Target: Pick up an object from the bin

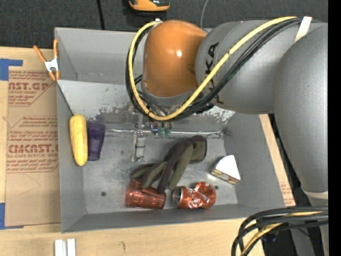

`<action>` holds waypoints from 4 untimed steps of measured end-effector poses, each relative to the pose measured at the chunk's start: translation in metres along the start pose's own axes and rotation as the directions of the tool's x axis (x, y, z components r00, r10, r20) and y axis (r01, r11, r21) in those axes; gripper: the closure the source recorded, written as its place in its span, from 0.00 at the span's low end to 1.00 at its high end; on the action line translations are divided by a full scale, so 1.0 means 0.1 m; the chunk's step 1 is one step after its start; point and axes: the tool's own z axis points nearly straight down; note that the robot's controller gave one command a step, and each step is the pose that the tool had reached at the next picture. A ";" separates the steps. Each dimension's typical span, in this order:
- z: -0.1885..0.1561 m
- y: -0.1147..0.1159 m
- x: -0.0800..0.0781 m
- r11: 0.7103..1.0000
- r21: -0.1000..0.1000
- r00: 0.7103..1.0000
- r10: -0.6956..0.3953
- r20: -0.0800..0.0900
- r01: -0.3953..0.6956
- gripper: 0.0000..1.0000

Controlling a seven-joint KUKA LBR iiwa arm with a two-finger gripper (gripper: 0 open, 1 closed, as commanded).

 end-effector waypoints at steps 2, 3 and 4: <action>0.35 -0.15 0.04 0.997 0.000 0.997 -0.075 0.013 0.075 0.00; 0.79 -0.35 0.60 0.989 0.002 0.989 -0.145 0.009 0.145 0.00; 1.04 -0.90 0.95 0.941 0.003 0.941 -0.337 0.010 0.337 1.00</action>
Offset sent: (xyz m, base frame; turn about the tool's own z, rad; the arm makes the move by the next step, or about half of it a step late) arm -0.0204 -0.0495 -0.1309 -0.2408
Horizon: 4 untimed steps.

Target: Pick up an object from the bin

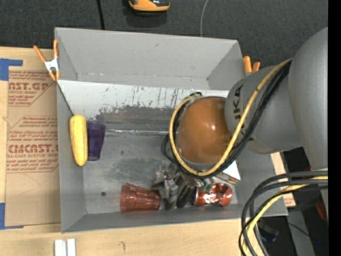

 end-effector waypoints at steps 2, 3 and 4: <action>-0.02 0.12 -0.18 1.000 0.000 1.000 0.009 -0.004 -0.009 1.00; 0.01 0.12 -0.18 1.000 -0.002 1.000 0.011 -0.002 -0.011 1.00; -0.45 0.05 -0.14 1.000 -0.002 1.000 0.012 -0.012 -0.012 1.00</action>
Offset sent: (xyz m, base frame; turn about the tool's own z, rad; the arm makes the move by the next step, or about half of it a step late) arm 0.0140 0.0187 0.0026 0.0096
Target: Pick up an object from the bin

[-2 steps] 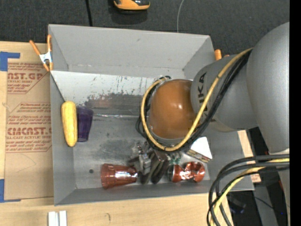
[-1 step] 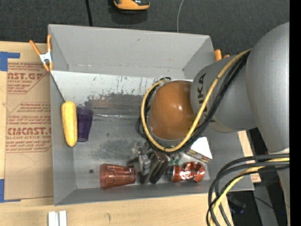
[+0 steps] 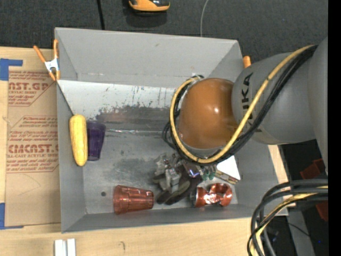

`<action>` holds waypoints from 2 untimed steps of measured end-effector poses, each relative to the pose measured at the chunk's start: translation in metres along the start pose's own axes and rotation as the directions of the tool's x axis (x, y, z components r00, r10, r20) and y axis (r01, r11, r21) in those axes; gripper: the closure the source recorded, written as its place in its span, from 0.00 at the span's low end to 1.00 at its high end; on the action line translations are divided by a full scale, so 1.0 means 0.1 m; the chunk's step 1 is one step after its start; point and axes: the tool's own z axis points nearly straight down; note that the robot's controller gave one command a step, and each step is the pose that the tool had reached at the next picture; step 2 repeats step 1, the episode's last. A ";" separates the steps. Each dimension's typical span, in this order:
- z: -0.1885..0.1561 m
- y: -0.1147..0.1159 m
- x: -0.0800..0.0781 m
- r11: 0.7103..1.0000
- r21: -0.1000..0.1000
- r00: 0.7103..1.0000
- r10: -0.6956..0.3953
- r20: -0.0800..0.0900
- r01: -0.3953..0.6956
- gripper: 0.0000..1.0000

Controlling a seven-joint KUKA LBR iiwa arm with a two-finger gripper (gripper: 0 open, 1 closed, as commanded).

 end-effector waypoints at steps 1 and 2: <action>-0.34 -0.03 -0.01 1.000 0.003 1.000 -0.011 0.012 0.010 1.00; -0.34 -0.03 -0.01 1.000 0.003 1.000 -0.011 0.012 0.010 1.00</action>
Offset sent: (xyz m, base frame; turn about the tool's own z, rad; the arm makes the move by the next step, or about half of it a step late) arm -0.0041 -0.0070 0.0557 0.0005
